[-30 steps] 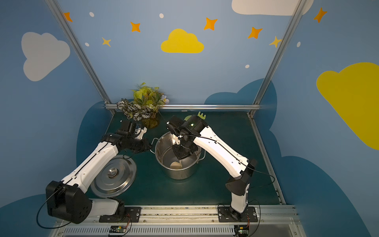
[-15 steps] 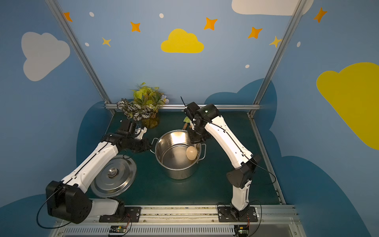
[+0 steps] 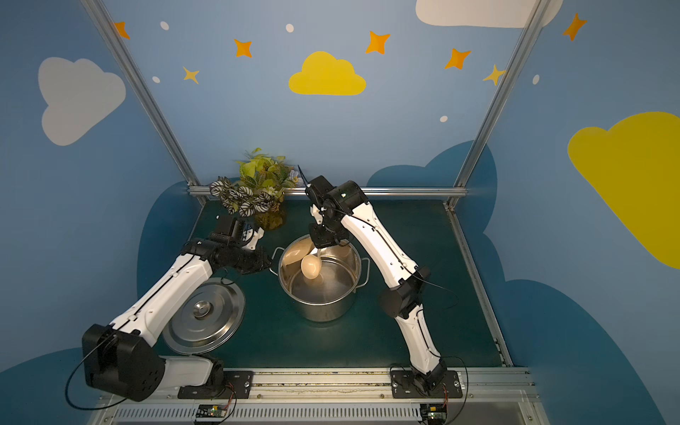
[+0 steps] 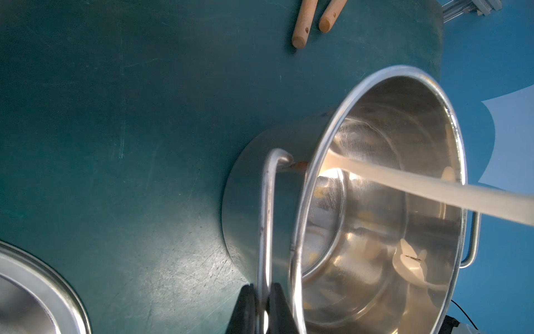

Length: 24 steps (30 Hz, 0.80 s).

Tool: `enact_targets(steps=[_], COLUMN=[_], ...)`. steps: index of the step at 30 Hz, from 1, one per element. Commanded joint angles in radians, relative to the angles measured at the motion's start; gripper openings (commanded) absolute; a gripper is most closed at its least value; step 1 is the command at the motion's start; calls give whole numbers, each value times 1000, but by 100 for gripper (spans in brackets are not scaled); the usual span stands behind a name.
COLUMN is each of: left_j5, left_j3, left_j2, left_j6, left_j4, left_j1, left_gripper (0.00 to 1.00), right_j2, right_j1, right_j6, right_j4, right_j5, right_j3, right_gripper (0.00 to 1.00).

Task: Stir the soup with a spoon
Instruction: Stir the soup in the pan with a stick.

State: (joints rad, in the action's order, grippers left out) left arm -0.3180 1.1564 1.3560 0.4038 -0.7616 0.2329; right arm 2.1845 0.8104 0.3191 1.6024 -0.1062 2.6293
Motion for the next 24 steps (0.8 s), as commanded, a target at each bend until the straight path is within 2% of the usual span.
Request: enact_targets(steps=[1, 7, 15, 19, 24], left_j5=[8, 8, 8, 7, 9], left_j3=[-17, -17, -18, -17, -24], left_j2=[38, 35, 37, 38, 35], left_j6=[7, 6, 5, 7, 5], left_j4=[-13, -13, -9, -6, -8], left_j1=[17, 17, 17, 17, 18], left_gripper=[3, 3, 3, 3, 3], right_j2=[-6, -67, -239, -318, -376], right_j1=[48, 119, 170, 160, 87], right_j6=[-27, -18, 23, 47, 76], right_j4=[108, 114, 131, 144, 180], right_j5=[-65, -75, -1, 67, 142], right_j3=[29, -23, -249, -354, -459], right_gripper=[0, 0, 0, 0, 0])
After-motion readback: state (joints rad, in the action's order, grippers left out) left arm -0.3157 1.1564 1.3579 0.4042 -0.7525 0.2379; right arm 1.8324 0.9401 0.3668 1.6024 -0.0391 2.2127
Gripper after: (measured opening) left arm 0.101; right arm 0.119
